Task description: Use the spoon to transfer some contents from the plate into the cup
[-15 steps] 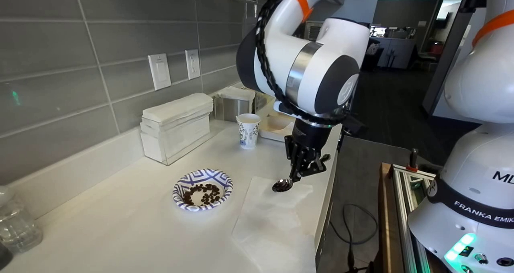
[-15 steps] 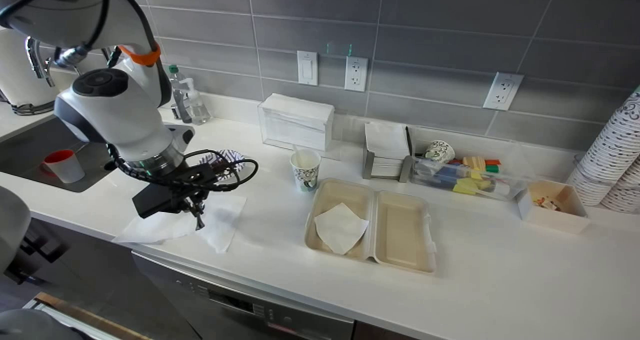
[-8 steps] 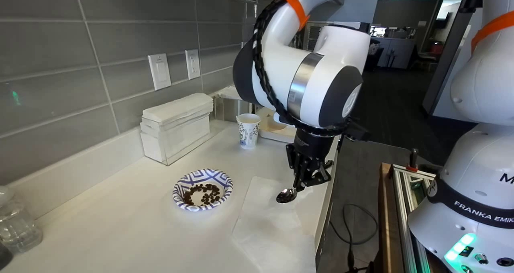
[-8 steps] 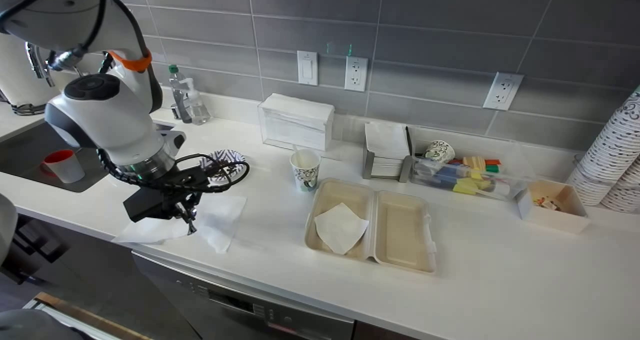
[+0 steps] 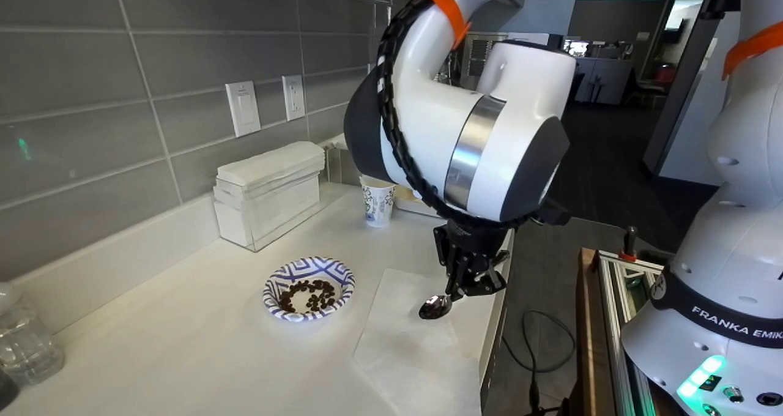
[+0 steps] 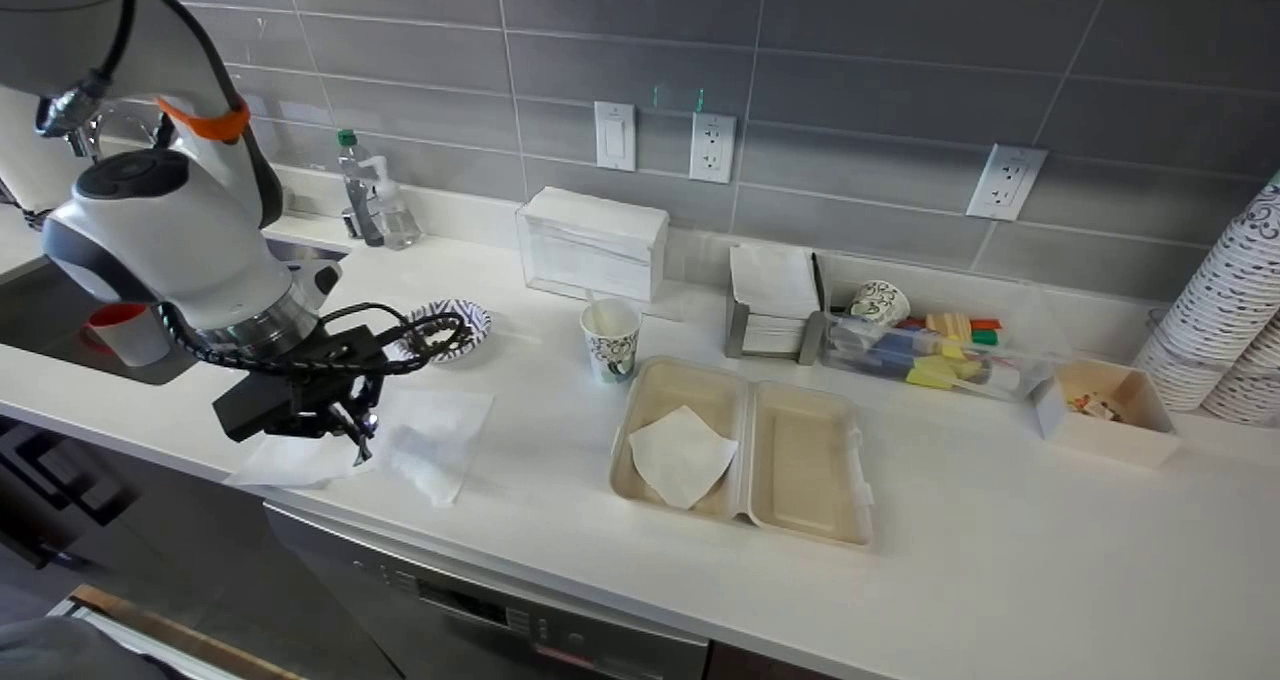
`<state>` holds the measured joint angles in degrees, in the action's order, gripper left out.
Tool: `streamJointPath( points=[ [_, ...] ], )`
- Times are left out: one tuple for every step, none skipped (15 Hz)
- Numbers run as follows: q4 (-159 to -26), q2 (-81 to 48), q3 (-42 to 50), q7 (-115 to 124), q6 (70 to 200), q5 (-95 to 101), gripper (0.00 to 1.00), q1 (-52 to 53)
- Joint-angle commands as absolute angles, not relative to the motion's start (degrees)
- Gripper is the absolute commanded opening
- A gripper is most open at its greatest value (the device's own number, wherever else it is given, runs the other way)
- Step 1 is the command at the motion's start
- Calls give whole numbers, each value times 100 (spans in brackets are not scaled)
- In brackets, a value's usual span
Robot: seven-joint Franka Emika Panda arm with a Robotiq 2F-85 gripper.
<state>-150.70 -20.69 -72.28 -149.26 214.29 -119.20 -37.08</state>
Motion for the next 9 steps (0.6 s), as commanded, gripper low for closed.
streamJointPath(
  points=[
    [-15212, -1308, -6703, -14450, 20799, -12031, 2, -3011],
    [-15351, -1337, -6886, -14023, 20776, -11682, 2, -3160],
    [-15427, -1158, -6803, -13824, 20616, -11597, 2, -3056],
    [-15524, -989, -6760, -13562, 20515, -11475, 2, -2990],
    [-15605, -877, -6719, -13354, 20470, -11350, 2, -2931],
    [-15674, -809, -6684, -13173, 20479, -11248, 2, -2884],
    [-15766, -705, -6659, -12967, 20511, -11134, 2, -2819],
    [-15829, -648, -6654, -12783, 20550, -11049, 2, -2770],
    [-15898, -578, -6660, -12565, 20640, -10955, 2, -2681]
  ],
)
